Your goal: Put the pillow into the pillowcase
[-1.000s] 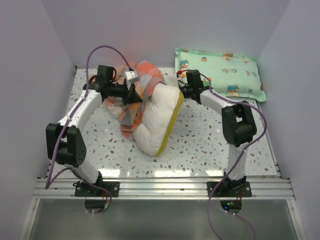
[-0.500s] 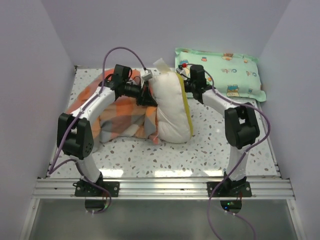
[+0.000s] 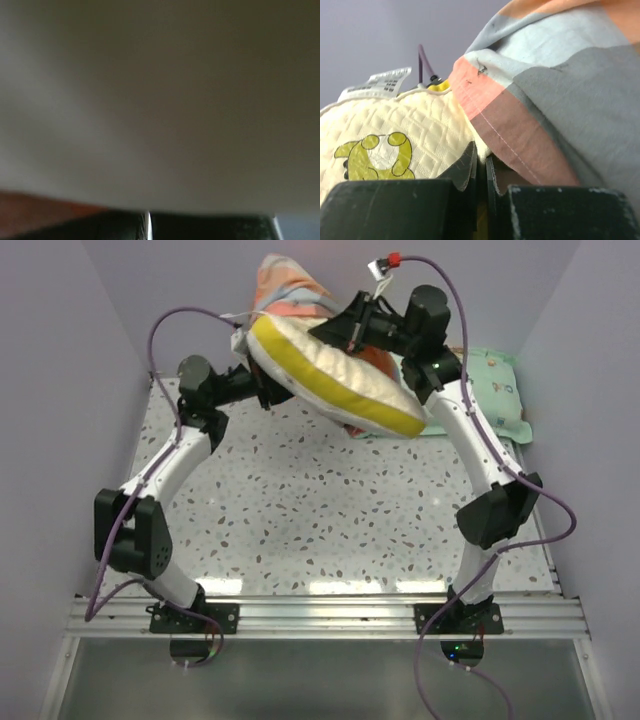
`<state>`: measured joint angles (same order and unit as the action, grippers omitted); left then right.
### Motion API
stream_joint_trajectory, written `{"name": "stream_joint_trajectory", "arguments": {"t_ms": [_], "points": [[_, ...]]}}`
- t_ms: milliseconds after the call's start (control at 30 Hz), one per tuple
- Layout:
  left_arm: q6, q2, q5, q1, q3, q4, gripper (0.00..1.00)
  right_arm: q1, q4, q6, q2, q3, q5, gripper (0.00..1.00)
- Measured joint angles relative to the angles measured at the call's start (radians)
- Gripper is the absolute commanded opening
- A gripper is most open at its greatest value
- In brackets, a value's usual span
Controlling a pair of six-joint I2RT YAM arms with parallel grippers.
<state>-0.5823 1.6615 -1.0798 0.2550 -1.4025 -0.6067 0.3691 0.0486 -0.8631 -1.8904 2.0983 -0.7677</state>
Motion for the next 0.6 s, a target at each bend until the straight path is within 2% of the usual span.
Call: {"name": "stream_joint_trajectory", "arguments": {"t_ms": [67, 133, 167, 233, 267, 367, 500, 600], "points": [[-0.065, -0.102, 0.004, -0.055, 0.168, -0.061, 0.0, 0.09, 0.078, 0.111, 0.014, 0.009, 0.043, 0.0], [-0.042, -0.204, 0.001, -0.143, 0.314, -0.005, 0.01, 0.187, 0.148, 0.216, 0.003, -0.004, 0.091, 0.0], [0.012, -0.246, -0.004, -0.19, 0.361, 0.087, 0.1, 0.23, 0.182, 0.264, -0.014, -0.016, 0.114, 0.0], [0.17, -0.29, -0.004, -0.272, 0.402, 0.322, 0.2, 0.288, 0.218, 0.346, -0.054, -0.064, 0.153, 0.0], [0.292, -0.295, 0.014, -0.304, 0.402, 0.488, 0.35, 0.31, 0.236, 0.383, -0.079, -0.1, 0.173, 0.0], [0.668, -0.253, 0.16, -0.355, 0.392, 0.946, 0.53, 0.337, 0.285, 0.459, -0.156, -0.223, 0.203, 0.0], [1.004, -0.2, 0.309, -0.406, 0.367, 1.359, 0.61, 0.339, 0.292, 0.486, -0.259, -0.32, 0.209, 0.0], [1.136, -0.198, 0.343, -0.563, 0.31, 1.534, 0.63, 0.352, 0.311, 0.487, -0.28, -0.316, 0.201, 0.0]]}}
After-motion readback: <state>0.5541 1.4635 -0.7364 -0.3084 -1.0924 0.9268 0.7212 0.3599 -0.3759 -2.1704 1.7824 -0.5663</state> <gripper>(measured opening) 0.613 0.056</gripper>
